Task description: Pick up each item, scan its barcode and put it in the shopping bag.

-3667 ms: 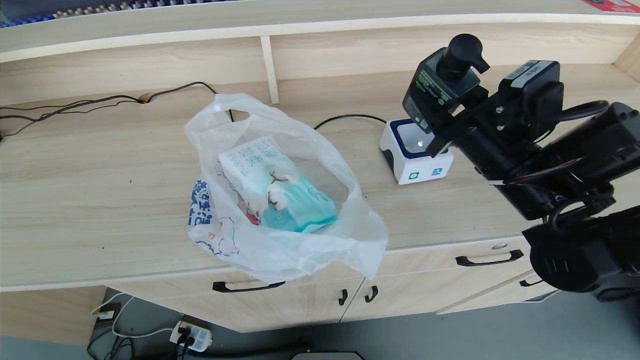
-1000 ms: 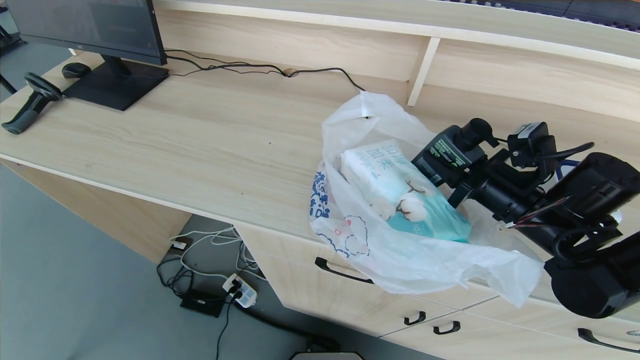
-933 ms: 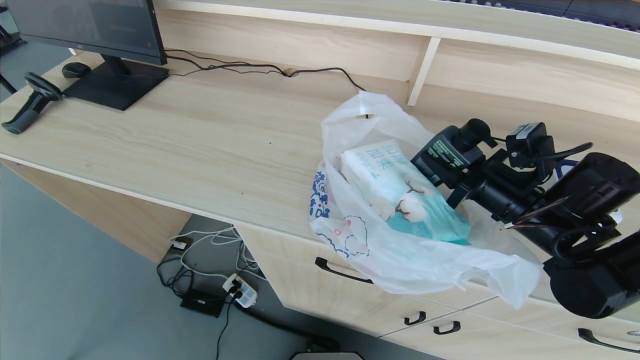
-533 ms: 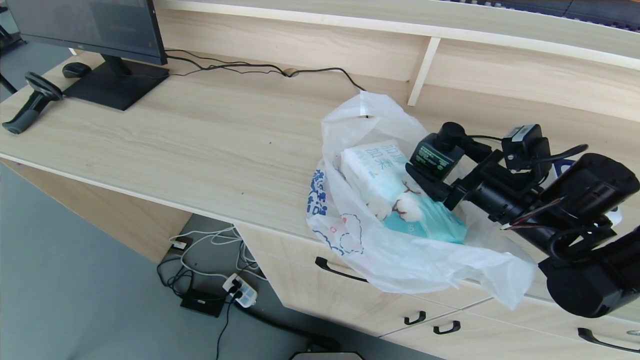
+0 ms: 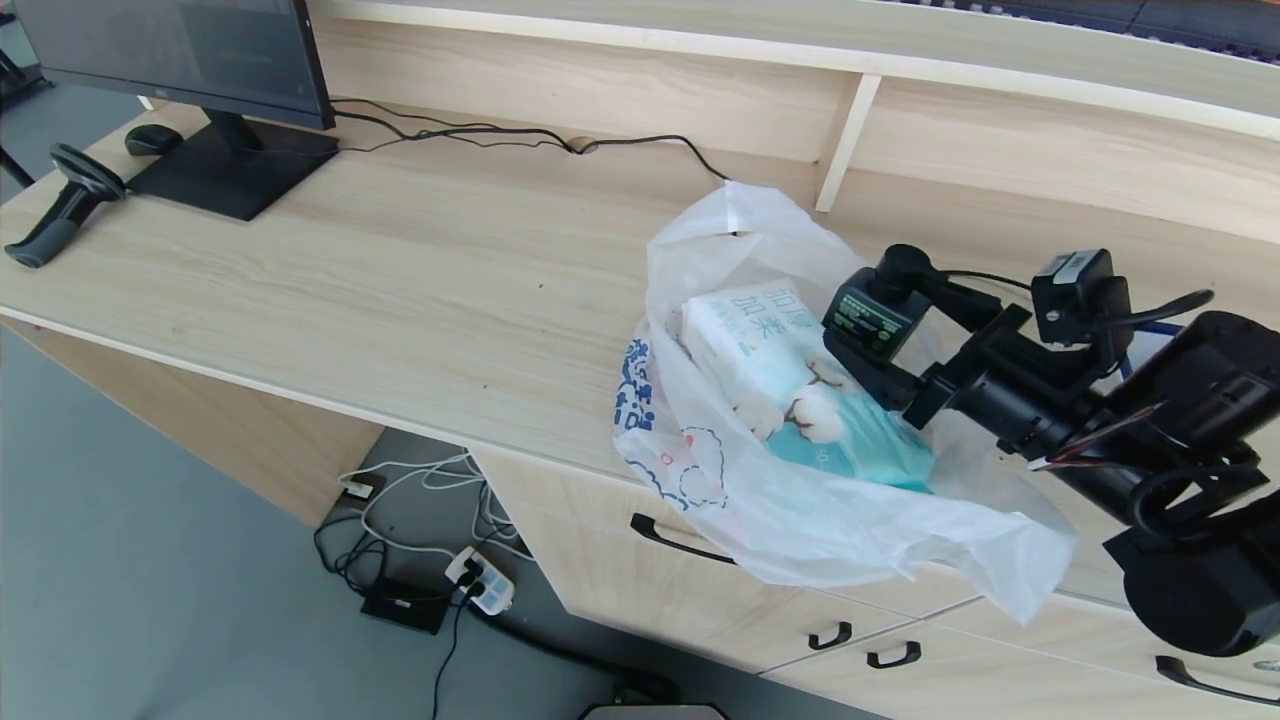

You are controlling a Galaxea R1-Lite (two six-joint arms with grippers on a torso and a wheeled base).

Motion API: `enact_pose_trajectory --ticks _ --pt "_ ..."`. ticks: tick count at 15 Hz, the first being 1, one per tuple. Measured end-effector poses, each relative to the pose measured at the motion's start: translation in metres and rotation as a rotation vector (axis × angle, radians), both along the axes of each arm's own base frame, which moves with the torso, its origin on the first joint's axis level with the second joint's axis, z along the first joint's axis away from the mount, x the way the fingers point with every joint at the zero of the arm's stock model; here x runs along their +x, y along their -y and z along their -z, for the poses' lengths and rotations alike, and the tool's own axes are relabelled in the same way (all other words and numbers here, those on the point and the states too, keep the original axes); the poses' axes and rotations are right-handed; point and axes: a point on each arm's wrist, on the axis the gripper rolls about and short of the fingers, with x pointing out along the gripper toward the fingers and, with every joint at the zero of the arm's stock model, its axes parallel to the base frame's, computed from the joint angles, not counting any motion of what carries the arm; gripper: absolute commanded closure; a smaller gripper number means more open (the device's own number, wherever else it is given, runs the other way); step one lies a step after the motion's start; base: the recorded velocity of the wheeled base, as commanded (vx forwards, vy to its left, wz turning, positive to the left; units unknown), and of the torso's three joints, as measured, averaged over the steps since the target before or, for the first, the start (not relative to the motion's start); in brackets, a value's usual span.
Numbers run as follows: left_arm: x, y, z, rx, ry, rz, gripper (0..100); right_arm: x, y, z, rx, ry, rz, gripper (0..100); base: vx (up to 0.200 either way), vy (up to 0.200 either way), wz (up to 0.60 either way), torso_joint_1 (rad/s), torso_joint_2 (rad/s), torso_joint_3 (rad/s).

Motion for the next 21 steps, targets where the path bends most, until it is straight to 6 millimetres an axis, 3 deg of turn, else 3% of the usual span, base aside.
enact_pose_trajectory --ticks 3,7,11,17,21 --pt "0.0 0.0 0.0 0.0 0.001 -0.001 0 -0.023 0.008 -0.01 0.008 0.013 0.006 0 0.0 0.0 0.0 0.0 0.0 0.0" --pt "0.0 0.0 0.0 0.002 0.0 0.0 0 -0.077 0.022 -0.017 0.031 0.008 0.003 0 0.0 0.0 0.0 0.0 0.0 0.0" --pt "0.0 0.0 0.0 0.001 0.0 0.0 0 -0.153 0.042 0.007 0.07 -0.133 -0.015 0 0.0 0.0 0.0 0.0 0.0 0.0" --pt "0.0 0.0 0.0 0.0 0.0 0.0 0 -0.226 0.065 0.052 -0.013 -0.512 0.133 0 0.0 0.0 0.0 0.0 0.0 0.0" --pt "0.0 0.0 0.0 0.001 -0.001 0.0 0 -0.279 0.079 0.086 -0.07 -0.563 0.209 0 0.0 0.0 0.0 0.0 0.0 0.0"
